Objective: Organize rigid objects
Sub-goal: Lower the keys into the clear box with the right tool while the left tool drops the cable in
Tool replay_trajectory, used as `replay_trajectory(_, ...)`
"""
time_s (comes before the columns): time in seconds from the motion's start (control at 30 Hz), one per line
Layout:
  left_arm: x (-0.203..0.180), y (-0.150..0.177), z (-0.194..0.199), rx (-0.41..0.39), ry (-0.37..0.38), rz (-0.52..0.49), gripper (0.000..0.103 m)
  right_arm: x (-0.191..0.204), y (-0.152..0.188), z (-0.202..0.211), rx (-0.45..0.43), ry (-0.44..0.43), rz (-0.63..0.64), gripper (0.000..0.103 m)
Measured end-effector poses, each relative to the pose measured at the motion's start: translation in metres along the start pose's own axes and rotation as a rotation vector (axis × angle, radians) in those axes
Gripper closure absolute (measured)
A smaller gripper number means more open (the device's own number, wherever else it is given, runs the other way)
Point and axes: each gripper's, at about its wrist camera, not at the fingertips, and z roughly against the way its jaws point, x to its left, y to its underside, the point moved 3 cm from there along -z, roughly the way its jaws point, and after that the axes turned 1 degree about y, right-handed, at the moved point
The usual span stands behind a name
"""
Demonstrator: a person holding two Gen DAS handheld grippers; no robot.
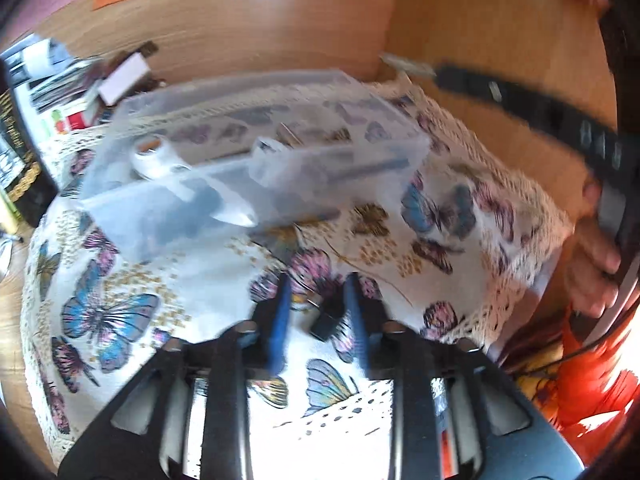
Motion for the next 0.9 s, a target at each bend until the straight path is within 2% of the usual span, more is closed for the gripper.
replay_trajectory(0.03,-0.004,0.002,-0.004,0.011,0.005,-0.011,0.061,0.000,-0.001,0.000,-0.002,0.003,0.000,0.082)
replay_trajectory(0.17,-0.011,0.013,-0.022,0.053,-0.013,-0.048,0.063,-0.002,-0.006,-0.003,-0.008,0.000,0.000,0.082)
replay_trajectory(0.2,-0.010,0.015,-0.026,0.054,-0.025,-0.049,0.080,-0.002,-0.007,-0.003,-0.008,-0.003,0.000,0.093)
replay_trajectory(0.27,-0.009,0.018,-0.026,0.024,-0.060,-0.067,0.086,-0.001,-0.007,-0.005,-0.002,-0.011,0.002,0.094)
replay_trajectory(0.6,0.008,0.010,0.003,-0.063,-0.068,-0.018,0.086,0.000,-0.007,-0.019,0.025,-0.008,0.023,0.095)
replay_trajectory(0.9,0.021,-0.026,0.038,-0.201,-0.085,-0.002,0.086,-0.011,0.000,-0.021,0.060,-0.011,-0.010,0.095)
